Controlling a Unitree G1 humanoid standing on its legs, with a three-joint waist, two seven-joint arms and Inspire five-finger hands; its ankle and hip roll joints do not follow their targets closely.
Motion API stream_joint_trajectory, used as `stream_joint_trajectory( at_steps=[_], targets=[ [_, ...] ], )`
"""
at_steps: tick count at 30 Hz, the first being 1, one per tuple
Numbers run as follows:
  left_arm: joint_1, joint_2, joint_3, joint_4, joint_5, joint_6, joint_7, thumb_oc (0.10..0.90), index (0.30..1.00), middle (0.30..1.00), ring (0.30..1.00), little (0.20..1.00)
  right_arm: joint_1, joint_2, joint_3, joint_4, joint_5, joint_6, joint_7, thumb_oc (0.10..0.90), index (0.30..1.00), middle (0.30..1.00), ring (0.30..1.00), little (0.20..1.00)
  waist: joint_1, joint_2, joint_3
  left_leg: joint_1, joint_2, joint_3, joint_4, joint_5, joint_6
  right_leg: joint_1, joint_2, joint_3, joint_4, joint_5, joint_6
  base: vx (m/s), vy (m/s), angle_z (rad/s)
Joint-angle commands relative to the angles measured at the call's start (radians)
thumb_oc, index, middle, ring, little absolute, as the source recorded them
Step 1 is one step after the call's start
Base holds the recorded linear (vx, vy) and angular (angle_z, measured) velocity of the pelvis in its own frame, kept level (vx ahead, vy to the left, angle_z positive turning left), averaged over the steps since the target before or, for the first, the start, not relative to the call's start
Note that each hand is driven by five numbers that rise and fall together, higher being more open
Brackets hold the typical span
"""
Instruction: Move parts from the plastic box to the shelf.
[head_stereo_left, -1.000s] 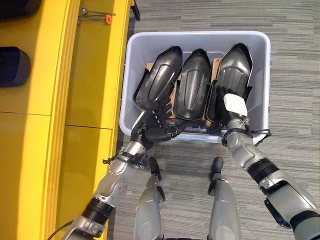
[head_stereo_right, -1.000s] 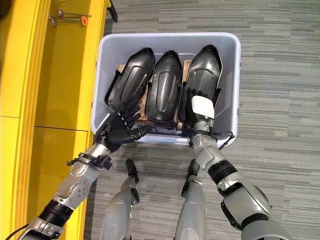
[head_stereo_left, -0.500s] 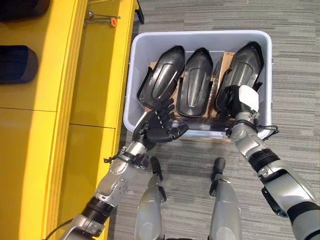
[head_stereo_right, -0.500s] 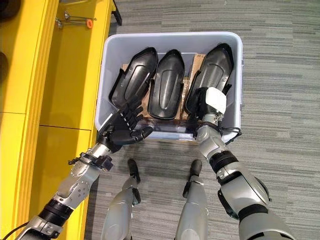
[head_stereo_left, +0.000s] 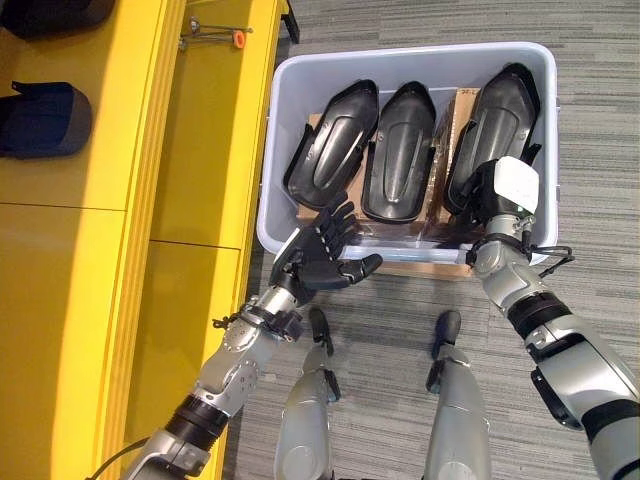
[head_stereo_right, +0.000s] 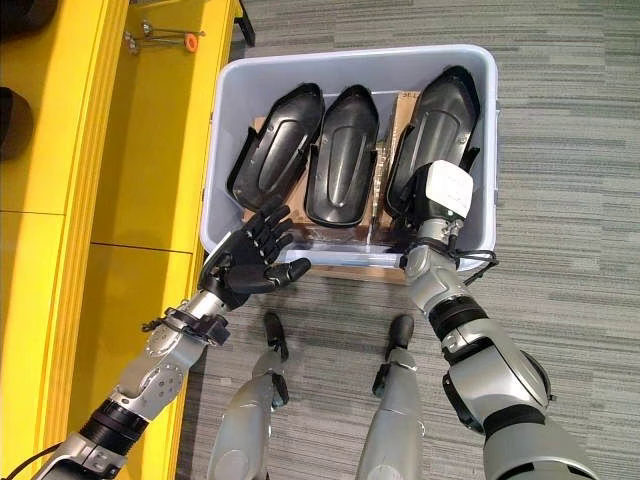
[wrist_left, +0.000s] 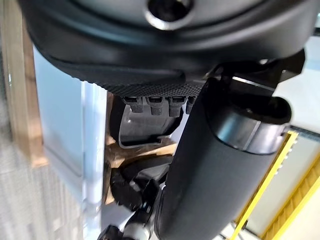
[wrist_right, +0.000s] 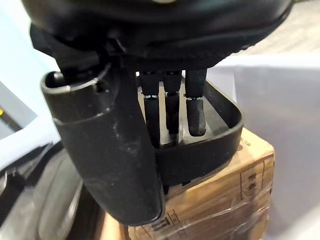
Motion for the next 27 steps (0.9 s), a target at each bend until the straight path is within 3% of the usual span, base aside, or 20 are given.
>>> stream_joint_trajectory(
  at_steps=[1, 3, 7, 11, 12, 13, 22, 27],
  targets=[
    [-0.079, 0.007, 0.007, -0.107, -0.025, -0.117, -0.085, 0.900, 1.000, 1.000, 1.000, 1.000, 0.110, -0.059, 0.007, 0.214, -0.072, 0.075, 0.078, 0.400, 0.300, 0.300, 0.300, 0.300, 0.006, 0.027, 0.041, 0.005, -0.038, 0.029, 0.036, -0.082, 0.022, 0.008, 0.034, -0.026, 0.183, -0.207, -0.023, 0.00, 0.000, 0.00],
    [-0.071, 0.008, 0.006, -0.121, -0.023, -0.135, -0.065, 0.900, 1.000, 1.000, 1.000, 1.000, 0.134, -0.048, 0.042, 0.157, -0.035, 0.040, 0.071, 0.400, 0.300, 0.300, 0.300, 0.300, -0.004, 0.022, 0.041, 0.015, -0.036, 0.039, 0.029, -0.083, 0.025, 0.017, 0.034, -0.022, 0.165, -0.201, -0.021, -0.02, 0.037, 0.00],
    [-0.068, 0.004, 0.029, -0.118, -0.010, -0.142, -0.014, 0.900, 1.000, 1.000, 1.000, 1.000, 0.188, -0.028, 0.058, 0.037, 0.003, 0.059, 0.077, 0.400, 0.300, 0.300, 0.300, 0.300, -0.021, 0.004, 0.041, 0.037, -0.034, 0.045, 0.024, -0.089, 0.026, 0.038, 0.037, -0.017, 0.148, -0.198, -0.019, -0.02, 0.005, -0.14],
    [-0.065, -0.005, 0.045, -0.113, -0.021, -0.121, -0.039, 0.900, 1.000, 1.000, 1.000, 1.000, 0.232, -0.008, 0.047, -0.031, 0.033, 0.017, 0.031, 0.400, 0.300, 0.300, 0.300, 0.300, -0.033, -0.010, 0.041, 0.071, -0.030, 0.050, 0.018, -0.095, 0.028, 0.072, 0.037, -0.014, 0.126, -0.192, -0.015, -0.01, -0.002, 0.08],
    [-0.047, -0.017, 0.057, -0.125, -0.055, -0.104, -0.052, 0.900, 1.000, 1.000, 1.000, 1.000, 0.269, -0.017, 0.025, -0.113, 0.009, -0.066, -0.056, 0.400, 0.300, 0.300, 0.300, 0.300, -0.045, -0.016, 0.041, 0.103, -0.026, 0.057, 0.014, -0.099, 0.029, 0.102, 0.041, -0.011, 0.113, -0.187, -0.013, 0.02, 0.022, -0.11],
    [-0.045, -0.018, 0.060, -0.129, -0.052, -0.103, -0.049, 0.900, 1.000, 1.000, 1.000, 1.000, 0.274, -0.019, 0.021, -0.128, -0.003, -0.079, -0.071, 0.400, 0.300, 0.300, 0.300, 0.300, -0.047, -0.017, 0.041, 0.108, -0.026, 0.056, 0.013, -0.100, 0.029, 0.107, 0.041, -0.010, 0.109, -0.187, -0.013, 0.03, 0.049, -0.08],
    [0.036, -0.030, 0.099, -0.168, -0.016, -0.140, -0.016, 0.900, 1.000, 1.000, 1.000, 1.000, 0.479, -0.055, -0.116, -0.522, -0.107, -0.157, -0.280, 0.400, 0.300, 0.300, 0.300, 0.300, -0.118, -0.045, -0.005, 0.240, -0.009, 0.101, -0.017, -0.110, 0.027, 0.241, 0.044, 0.015, 0.000, -0.157, 0.000, 0.05, 0.063, -0.14],
    [0.088, -0.040, 0.123, -0.196, -0.015, -0.130, -0.023, 0.900, 1.000, 1.000, 1.000, 1.000, 0.579, -0.064, -0.201, -0.654, -0.156, -0.179, -0.297, 0.400, 0.300, 0.300, 0.300, 0.300, -0.144, -0.050, -0.055, 0.307, -0.006, 0.113, -0.032, -0.112, 0.027, 0.321, 0.049, 0.030, -0.068, -0.134, 0.002, 0.11, 0.049, -0.13]
  ],
)
